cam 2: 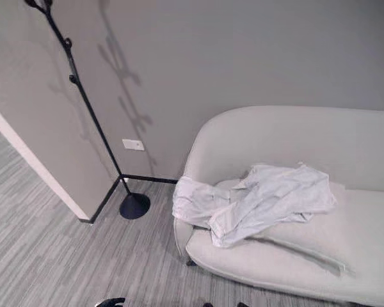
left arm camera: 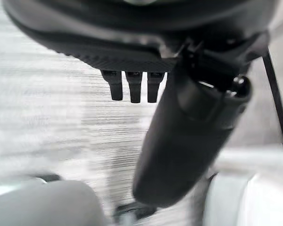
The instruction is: Hang the clothes on the sofa on the clothes rack.
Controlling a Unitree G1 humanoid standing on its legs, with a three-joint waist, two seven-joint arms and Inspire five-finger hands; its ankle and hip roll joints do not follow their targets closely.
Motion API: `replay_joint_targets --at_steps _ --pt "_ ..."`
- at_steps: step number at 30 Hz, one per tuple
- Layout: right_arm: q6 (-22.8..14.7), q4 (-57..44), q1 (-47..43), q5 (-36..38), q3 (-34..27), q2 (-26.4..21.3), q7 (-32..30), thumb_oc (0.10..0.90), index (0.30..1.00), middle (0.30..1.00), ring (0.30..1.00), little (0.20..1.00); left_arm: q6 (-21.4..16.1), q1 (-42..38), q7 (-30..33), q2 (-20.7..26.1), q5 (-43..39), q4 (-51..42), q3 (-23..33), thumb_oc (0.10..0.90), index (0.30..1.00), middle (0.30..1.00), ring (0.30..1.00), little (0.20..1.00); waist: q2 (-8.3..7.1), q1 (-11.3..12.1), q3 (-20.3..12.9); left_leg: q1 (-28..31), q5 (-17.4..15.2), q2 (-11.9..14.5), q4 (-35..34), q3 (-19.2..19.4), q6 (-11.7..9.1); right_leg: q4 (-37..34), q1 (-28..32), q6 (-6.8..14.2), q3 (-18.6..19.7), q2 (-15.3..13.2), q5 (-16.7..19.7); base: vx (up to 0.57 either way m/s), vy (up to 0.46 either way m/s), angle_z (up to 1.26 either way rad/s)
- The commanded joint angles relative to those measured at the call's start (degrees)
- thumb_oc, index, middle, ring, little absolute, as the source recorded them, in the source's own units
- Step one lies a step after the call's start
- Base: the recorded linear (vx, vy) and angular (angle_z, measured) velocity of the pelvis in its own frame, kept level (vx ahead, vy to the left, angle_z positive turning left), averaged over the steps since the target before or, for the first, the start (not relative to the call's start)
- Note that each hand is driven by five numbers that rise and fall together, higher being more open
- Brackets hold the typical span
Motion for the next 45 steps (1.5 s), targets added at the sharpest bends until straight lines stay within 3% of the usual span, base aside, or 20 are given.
replay_joint_targets --at_steps 1,2,5,7,9,10,16,25,30,31,41,45 --pt "-1.12 2.01 -4.42 -0.39 -0.66 1.81 1.63 0.800 0.900 0.900 0.900 0.900 -1.02 -1.70 0.68 0.02 -0.83 0.84 -2.29 0.800 0.900 0.900 0.900 0.900 -1.08 0.62 2.83 -4.36 10.70 5.64 -8.02 -2.22 0.04 0.27 -0.10 13.24 0.08 -6.12 -0.08 0.05 -0.111 0.13" --pt "-1.91 -0.14 -5.03 -2.62 2.07 1.88 2.49 0.800 0.900 0.900 0.900 0.900 -1.96 -2.54 0.95 -0.04 -0.14 -0.54 -3.94 0.800 0.900 0.900 0.900 0.900 -1.96 1.48 5.49 -10.76 14.28 4.33 1.81 -1.22 -0.94 0.27 2.17 12.27 -0.52 -7.04 -1.08 0.02 -0.092 0.14" --pt "-2.99 -2.08 -7.30 -5.62 4.38 0.99 2.52 0.800 0.900 0.900 0.900 0.900 -2.93 -3.17 1.54 0.08 2.72 -2.23 -7.00 0.800 0.900 0.900 0.900 0.900 -2.83 2.57 7.57 -16.46 13.73 5.75 7.36 5.57 0.76 0.27 4.36 11.20 -1.77 -8.05 -3.10 0.06 -0.086 0.20" --pt "-3.62 -1.84 -8.64 -3.79 3.68 -0.06 1.97 0.800 0.900 0.900 0.900 0.900 -3.03 -3.34 1.75 0.02 3.21 -3.39 -7.93 0.800 0.900 0.900 0.900 0.900 -2.93 3.40 8.00 -19.02 11.46 6.56 4.46 9.12 0.89 0.27 5.07 11.53 -3.19 -8.96 -4.20 0.11 -0.020 0.27" --pt "-3.52 -2.44 -9.85 -4.18 3.46 -1.27 2.22 0.800 0.900 0.900 0.900 0.900 -2.89 -3.29 2.36 -0.08 2.12 -2.96 -7.23 0.800 0.900 0.900 0.900 0.900 -2.41 4.06 7.86 -20.74 9.41 5.89 -4.13 11.02 1.06 0.27 5.61 12.19 -4.43 -9.11 -5.65 0.17 0.038 0.46" --pt "-2.73 -2.37 -9.97 -6.00 3.12 -1.93 2.62 0.800 0.900 0.900 0.900 0.900 -2.45 -3.40 1.79 -0.66 1.65 -2.35 -7.11 0.800 0.900 0.900 0.900 0.900 -1.59 4.75 7.88 -24.37 13.74 5.30 -10.84 12.52 0.84 0.27 6.08 12.23 -5.46 -8.65 -6.78 0.12 0.045 0.40" --pt "-1.73 2.43 -10.69 -3.01 0.36 -2.49 2.72 0.800 0.900 0.900 0.900 0.900 -1.83 -2.23 1.35 0.17 3.79 -1.05 -7.72 0.800 0.900 0.900 0.900 0.900 -0.69 6.06 5.35 -20.25 16.79 4.01 -19.61 11.12 0.86 0.27 7.35 11.95 -7.53 -8.26 -8.08 0.20 0.069 0.30" --pt "-1.88 6.62 -10.02 -0.67 -3.50 -4.06 -2.10 0.800 0.900 0.900 0.900 0.900 -1.64 -1.86 0.66 0.16 6.72 -2.90 -11.85 0.800 0.900 0.900 0.900 0.900 0.13 6.37 4.83 -19.91 15.69 3.35 -21.23 9.61 0.77 0.27 5.79 12.84 -9.41 -9.22 -8.01 0.09 0.065 0.21" --pt "-4.69 5.13 -8.93 -5.79 -2.77 -5.32 -8.67 0.800 0.900 0.900 0.900 0.900 -2.35 -1.74 1.88 -0.23 8.85 -4.69 -14.52 0.800 0.900 0.900 0.900 0.900 0.05 5.30 5.55 -20.47 15.02 3.25 -21.23 9.23 0.85 0.27 4.90 13.22 -9.79 -9.43 -7.91 0.01 0.020 0.11" --pt "-6.66 2.91 -8.30 -9.64 -1.42 -5.79 -11.52 0.800 0.900 0.900 0.900 0.900 -2.94 -1.67 2.78 -0.12 9.42 -5.28 -15.09 0.800 0.900 0.900 0.900 0.900 -0.22 4.99 5.90 -20.59 14.81 3.24 -21.23 9.17 0.91 0.27 4.76 13.35 -9.88 -9.50 -7.88 0.00 0.000 0.00" --pt "-10.53 -3.63 -11.35 -18.89 1.36 -9.71 -19.55 0.800 0.900 0.900 0.900 0.900 -5.05 -4.12 5.66 1.30 10.12 -8.60 -16.85 0.800 0.900 0.900 0.900 0.900 -0.47 5.34 8.74 -23.13 15.14 3.25 -21.23 7.60 0.87 0.27 2.31 13.73 -10.62 -9.92 -7.17 -0.04 -0.008 0.01" --pt "-11.60 -5.55 -12.51 -18.96 0.83 -10.42 -20.82 0.800 0.900 0.900 0.900 0.900 -5.22 -4.19 6.86 1.29 9.35 -7.69 -15.94 0.800 0.900 0.900 0.900 0.900 -0.43 5.64 9.93 -24.55 15.54 3.07 -21.23 6.59 0.74 0.27 1.23 13.67 -11.29 -10.07 -6.81 -0.04 -0.007 0.10"
